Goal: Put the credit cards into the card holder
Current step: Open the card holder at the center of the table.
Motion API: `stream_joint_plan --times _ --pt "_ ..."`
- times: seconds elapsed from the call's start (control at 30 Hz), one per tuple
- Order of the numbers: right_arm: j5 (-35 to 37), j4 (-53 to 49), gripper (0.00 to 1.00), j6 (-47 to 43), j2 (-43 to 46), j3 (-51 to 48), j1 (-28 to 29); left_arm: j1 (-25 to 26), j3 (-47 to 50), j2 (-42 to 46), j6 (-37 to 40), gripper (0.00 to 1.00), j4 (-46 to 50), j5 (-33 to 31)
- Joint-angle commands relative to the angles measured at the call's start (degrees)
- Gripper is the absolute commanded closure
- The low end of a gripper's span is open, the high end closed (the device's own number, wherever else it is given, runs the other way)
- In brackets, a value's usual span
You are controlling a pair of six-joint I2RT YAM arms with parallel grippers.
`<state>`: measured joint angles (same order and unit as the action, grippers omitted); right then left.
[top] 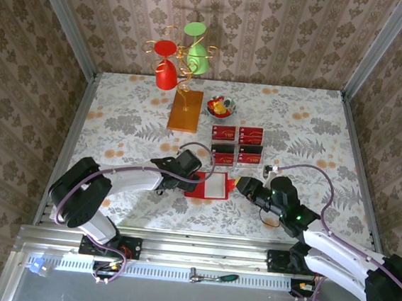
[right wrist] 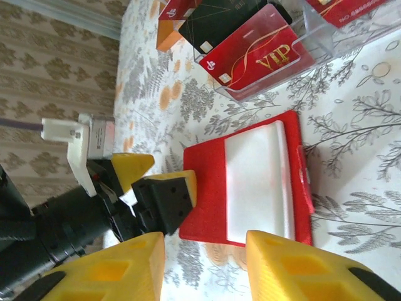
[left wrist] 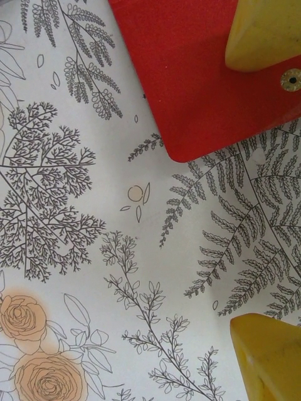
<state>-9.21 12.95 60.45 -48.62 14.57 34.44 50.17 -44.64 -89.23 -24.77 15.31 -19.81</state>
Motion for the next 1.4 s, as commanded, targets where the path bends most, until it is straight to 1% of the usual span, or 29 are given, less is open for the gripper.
stream_joint_plan --times 0.0,0.07,0.3,0.47,0.57,0.73,0.93,1.17,1.37 --pt "0.8 -10.6 0.68 -4.8 -1.6 4.1 0.3 -0.4 -0.8 -0.9 2.0 0.00 -0.3 -1.7" --pt "-0.5 -9.2 0.71 -6.0 -5.4 6.0 0.5 -0.4 -1.0 -1.4 2.7 0.00 -0.4 -2.0" --pt "-2.6 -6.7 0.75 -10.6 -21.1 16.0 2.3 -0.5 -1.7 -2.2 4.5 0.00 -0.9 -2.6" --pt "-1.5 -6.5 0.76 -13.4 -29.7 21.2 2.1 -0.8 -1.8 -2.1 5.6 0.00 -0.7 -2.8" --pt "-0.9 -6.0 0.77 -14.2 -33.8 22.1 0.9 -0.9 -1.8 -1.8 5.7 0.00 -0.9 -2.5" --pt "-0.4 -4.0 0.78 -14.3 -36.5 19.9 -2.1 -0.9 -1.7 -1.5 5.5 0.00 -0.9 -2.1" --pt "-0.1 -2.3 0.79 -14.3 -35.8 15.8 -4.2 -1.0 -1.5 -1.1 5.1 0.00 -1.1 -1.9" --pt "0.4 -0.8 0.79 -13.8 -35.5 12.6 -4.9 -1.2 -1.1 0.0 4.0 0.00 -1.0 -0.8" --pt "0.6 0.7 0.80 -12.5 -35.3 10.3 -4.9 -1.9 0.3 2.6 1.4 0.00 -0.7 0.1"
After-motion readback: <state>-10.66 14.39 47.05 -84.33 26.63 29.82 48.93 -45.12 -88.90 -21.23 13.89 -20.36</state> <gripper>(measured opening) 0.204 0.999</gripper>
